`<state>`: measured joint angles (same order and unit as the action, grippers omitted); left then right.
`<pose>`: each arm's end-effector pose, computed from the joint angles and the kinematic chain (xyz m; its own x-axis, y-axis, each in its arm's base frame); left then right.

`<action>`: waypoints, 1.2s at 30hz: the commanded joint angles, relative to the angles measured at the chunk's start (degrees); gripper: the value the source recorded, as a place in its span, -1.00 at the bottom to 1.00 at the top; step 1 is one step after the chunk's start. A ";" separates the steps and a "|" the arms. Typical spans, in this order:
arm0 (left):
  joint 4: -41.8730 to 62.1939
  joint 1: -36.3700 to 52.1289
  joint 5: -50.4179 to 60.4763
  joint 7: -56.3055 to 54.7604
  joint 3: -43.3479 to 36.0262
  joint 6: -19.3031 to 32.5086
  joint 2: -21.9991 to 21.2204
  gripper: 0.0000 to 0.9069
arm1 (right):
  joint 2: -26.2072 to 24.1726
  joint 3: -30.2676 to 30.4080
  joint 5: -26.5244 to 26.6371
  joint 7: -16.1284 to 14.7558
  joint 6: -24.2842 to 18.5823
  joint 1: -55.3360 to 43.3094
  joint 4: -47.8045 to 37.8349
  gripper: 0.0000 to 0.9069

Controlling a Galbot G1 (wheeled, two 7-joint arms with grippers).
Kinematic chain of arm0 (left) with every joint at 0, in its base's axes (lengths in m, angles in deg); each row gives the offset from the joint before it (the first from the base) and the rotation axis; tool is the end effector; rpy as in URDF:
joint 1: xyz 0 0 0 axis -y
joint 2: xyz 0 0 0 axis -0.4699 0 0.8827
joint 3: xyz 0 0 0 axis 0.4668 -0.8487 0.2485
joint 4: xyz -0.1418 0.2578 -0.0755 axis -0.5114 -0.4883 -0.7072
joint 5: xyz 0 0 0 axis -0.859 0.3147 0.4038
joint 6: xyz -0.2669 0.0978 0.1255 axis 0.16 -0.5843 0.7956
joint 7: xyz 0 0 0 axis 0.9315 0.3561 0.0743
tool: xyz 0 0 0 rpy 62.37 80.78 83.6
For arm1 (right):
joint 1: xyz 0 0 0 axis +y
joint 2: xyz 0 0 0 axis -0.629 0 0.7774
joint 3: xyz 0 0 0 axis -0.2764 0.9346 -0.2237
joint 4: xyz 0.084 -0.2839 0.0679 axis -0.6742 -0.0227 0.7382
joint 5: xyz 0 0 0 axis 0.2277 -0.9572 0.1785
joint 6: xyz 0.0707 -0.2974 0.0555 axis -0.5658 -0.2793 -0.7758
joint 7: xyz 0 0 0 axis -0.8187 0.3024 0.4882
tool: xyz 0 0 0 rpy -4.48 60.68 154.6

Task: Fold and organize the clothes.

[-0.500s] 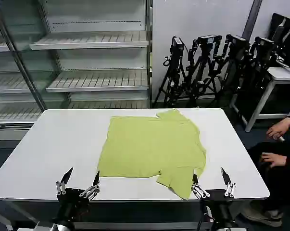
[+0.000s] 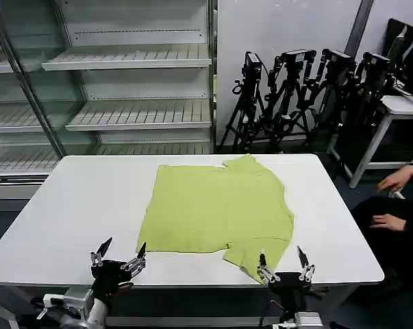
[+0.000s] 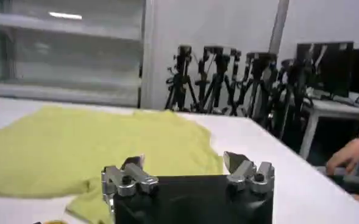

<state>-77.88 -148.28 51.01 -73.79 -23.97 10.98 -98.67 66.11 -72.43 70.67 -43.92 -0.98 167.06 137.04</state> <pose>0.1523 0.0308 -0.1878 -0.9421 0.0436 0.3324 0.0819 0.9914 0.1021 0.1152 0.0497 -0.2105 -0.9603 0.0940 0.2628 0.0636 0.9905 -0.1217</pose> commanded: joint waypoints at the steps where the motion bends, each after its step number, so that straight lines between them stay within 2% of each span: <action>1: 3.78 4.76 -4.97 -2.66 -1.53 -3.05 2.32 1.00 | 1.38 1.24 -1.05 1.57 1.79 -0.20 -1.92 1.00; 8: 6.88 7.64 -8.21 -4.14 -4.28 -3.04 2.19 1.00 | 2.40 2.15 -1.72 2.86 2.77 0.36 -1.98 1.00; 12: 7.85 8.49 -8.25 -4.45 -5.86 -3.04 1.97 1.00 | 2.81 3.28 0.84 3.54 4.88 0.45 -0.80 1.00; 17: 8.39 9.23 -8.07 -4.57 -6.71 -3.05 2.41 1.00 | 2.97 3.58 1.14 4.08 7.22 0.72 -1.40 1.00; 24: 9.66 9.85 -9.23 -4.67 -7.12 -3.08 2.99 1.00 | 4.36 4.76 3.36 4.59 7.98 0.03 -2.98 1.00; 25: 9.53 9.70 -10.06 -4.85 -7.18 -3.09 3.05 0.93 | 4.59 5.02 3.43 4.59 8.06 -0.05 -3.21 1.00; 26: 9.50 9.61 -10.16 -4.88 -7.19 -3.08 3.10 0.36 | 4.63 5.05 3.46 4.58 8.06 -0.09 -3.27 1.00; 27: 9.47 9.52 -10.37 -4.88 -7.12 -3.08 3.24 0.36 | 4.76 5.20 3.86 4.52 8.21 -0.24 -3.43 1.00; 28: 9.47 9.45 -11.00 -4.96 -7.03 -3.08 3.35 -0.71 | 4.83 5.28 4.40 4.65 8.44 -0.40 -3.52 0.91; 29: 9.46 9.39 -11.14 -5.09 -6.98 -3.10 3.47 -0.78 | 4.89 5.33 4.71 4.76 8.53 -0.46 -3.59 0.78; 30: 9.41 9.32 -13.14 -5.19 -6.86 -3.09 3.62 -0.84 | 4.98 5.44 6.05 5.00 8.88 -0.62 -3.64 0.49; 32: 8.90 8.83 -16.42 -5.41 -6.79 -3.11 4.03 -0.87 | 5.35 5.52 7.27 5.35 9.29 -0.80 -3.77 0.27; 36: 8.54 8.47 -20.88 -6.08 -6.02 -3.11 4.60 -0.87 | 5.99 5.40 9.12 5.93 9.70 -1.23 -4.18 0.11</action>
<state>-69.51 -139.82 35.98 -79.85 -29.83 7.97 -94.31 71.04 -67.85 76.51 -38.41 7.59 165.94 133.43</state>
